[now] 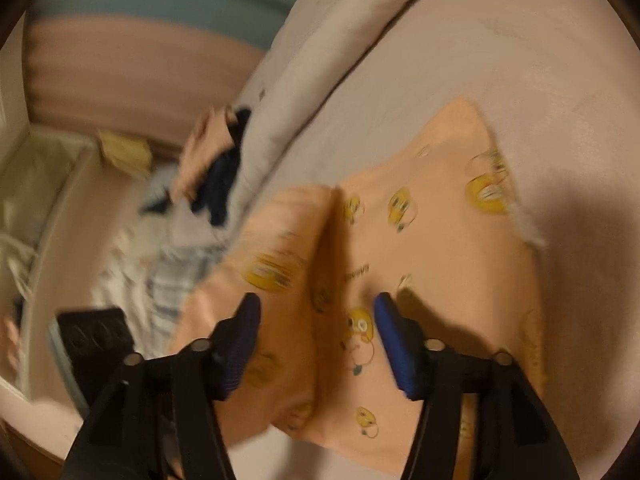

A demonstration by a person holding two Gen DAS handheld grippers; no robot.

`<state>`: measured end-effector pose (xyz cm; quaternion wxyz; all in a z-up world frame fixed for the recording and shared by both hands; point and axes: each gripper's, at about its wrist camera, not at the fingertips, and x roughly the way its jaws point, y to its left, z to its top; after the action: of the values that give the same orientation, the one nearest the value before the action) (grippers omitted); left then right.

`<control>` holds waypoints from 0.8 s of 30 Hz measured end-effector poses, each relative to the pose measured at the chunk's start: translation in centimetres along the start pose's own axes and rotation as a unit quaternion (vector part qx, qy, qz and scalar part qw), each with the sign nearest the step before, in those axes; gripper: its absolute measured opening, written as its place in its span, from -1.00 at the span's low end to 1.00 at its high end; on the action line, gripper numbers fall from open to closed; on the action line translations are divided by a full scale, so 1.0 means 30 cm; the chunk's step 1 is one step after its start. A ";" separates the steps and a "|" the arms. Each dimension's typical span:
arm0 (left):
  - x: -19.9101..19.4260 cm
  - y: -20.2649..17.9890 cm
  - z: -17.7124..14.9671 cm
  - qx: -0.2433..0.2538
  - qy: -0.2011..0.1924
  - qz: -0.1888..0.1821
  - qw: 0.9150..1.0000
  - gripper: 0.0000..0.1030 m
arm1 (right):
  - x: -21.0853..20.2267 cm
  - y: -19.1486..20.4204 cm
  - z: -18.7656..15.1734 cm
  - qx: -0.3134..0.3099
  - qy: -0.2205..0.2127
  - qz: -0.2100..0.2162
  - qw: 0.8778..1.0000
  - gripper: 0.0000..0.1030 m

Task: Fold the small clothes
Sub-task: 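Fold the held side edge inward over the shirt with the left gripper, release, then grasp the opposite side edge with the right gripper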

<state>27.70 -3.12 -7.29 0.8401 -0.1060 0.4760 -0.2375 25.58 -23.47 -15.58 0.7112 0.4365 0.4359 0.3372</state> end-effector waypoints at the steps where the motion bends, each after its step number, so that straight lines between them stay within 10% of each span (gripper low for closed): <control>1: 0.028 -0.023 0.001 0.003 0.009 -0.005 1.000 -0.68 | -0.008 -0.012 0.006 0.010 -0.002 0.008 1.000 0.21; 12: 0.149 -0.117 -0.013 0.034 0.043 -0.053 0.997 -0.18 | -0.027 -0.076 0.033 0.052 0.034 0.026 0.998 0.37; 24: 0.090 -0.079 -0.047 0.011 0.029 -0.041 0.999 -0.16 | -0.048 -0.048 0.023 -0.010 0.035 -0.032 0.999 0.39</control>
<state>26.97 -6.45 -9.08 0.8167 -0.1092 0.4927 -0.2798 25.79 -25.49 -16.28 0.7102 0.4034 0.4706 0.3339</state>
